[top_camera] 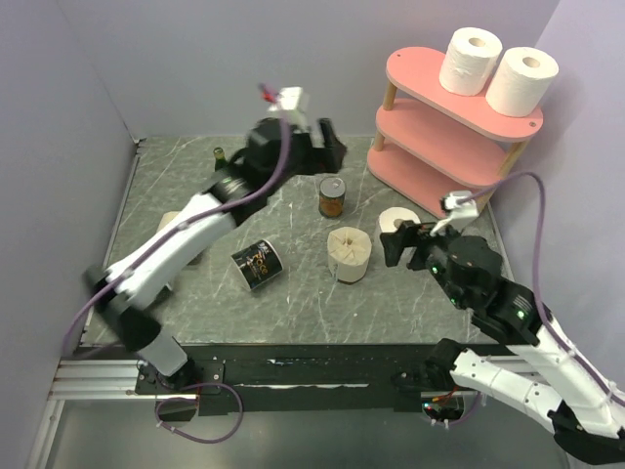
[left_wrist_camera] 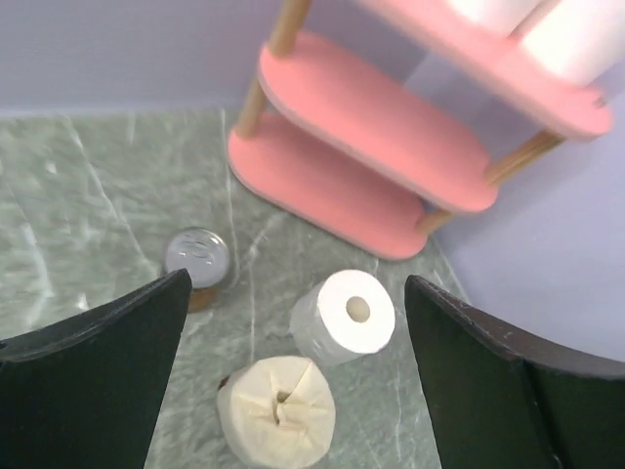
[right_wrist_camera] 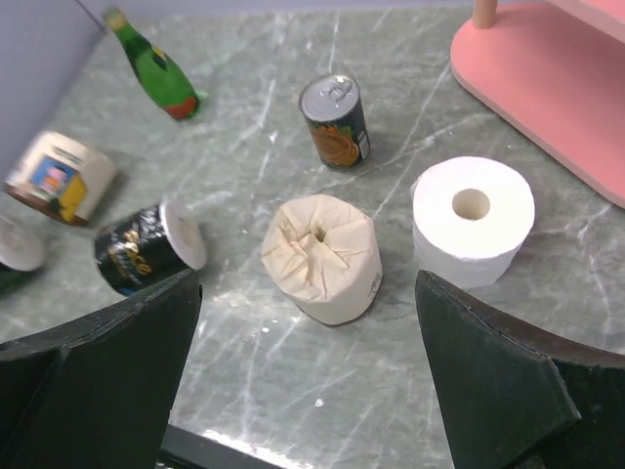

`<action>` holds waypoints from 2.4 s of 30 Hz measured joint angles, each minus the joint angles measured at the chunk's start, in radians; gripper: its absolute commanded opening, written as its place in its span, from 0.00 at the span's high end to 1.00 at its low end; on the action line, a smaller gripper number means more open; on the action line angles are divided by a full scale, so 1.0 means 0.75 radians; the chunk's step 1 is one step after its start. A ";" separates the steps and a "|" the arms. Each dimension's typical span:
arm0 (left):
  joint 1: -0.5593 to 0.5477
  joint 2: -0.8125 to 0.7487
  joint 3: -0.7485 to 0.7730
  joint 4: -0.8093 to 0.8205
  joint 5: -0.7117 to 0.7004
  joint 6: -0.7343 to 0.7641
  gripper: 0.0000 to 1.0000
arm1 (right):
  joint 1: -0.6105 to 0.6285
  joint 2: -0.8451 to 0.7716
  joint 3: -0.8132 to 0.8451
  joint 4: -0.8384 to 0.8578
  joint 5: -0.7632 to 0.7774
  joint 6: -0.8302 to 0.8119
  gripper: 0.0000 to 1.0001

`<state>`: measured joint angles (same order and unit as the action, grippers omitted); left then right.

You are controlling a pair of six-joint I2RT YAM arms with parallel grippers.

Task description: Place and organize the paper towels onto the shelf

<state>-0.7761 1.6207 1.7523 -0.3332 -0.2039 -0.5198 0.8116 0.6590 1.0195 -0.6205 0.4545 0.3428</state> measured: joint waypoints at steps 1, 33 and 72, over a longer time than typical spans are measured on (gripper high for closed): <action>-0.001 -0.076 -0.043 0.002 -0.028 0.011 0.04 | 0.000 0.026 0.002 0.004 0.001 -0.010 0.04; -0.174 -0.821 -0.998 0.059 -0.703 0.432 0.04 | -0.565 1.165 0.326 -0.012 -0.128 0.187 0.20; -0.179 -0.777 -0.998 0.048 -0.668 0.421 0.04 | -0.600 1.488 0.502 -0.102 -0.014 0.381 0.45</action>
<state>-0.9104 1.0382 1.0039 -0.2970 -0.7048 -0.2043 0.3614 1.7748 1.3960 -0.6971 0.4442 0.6289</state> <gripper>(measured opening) 0.966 0.560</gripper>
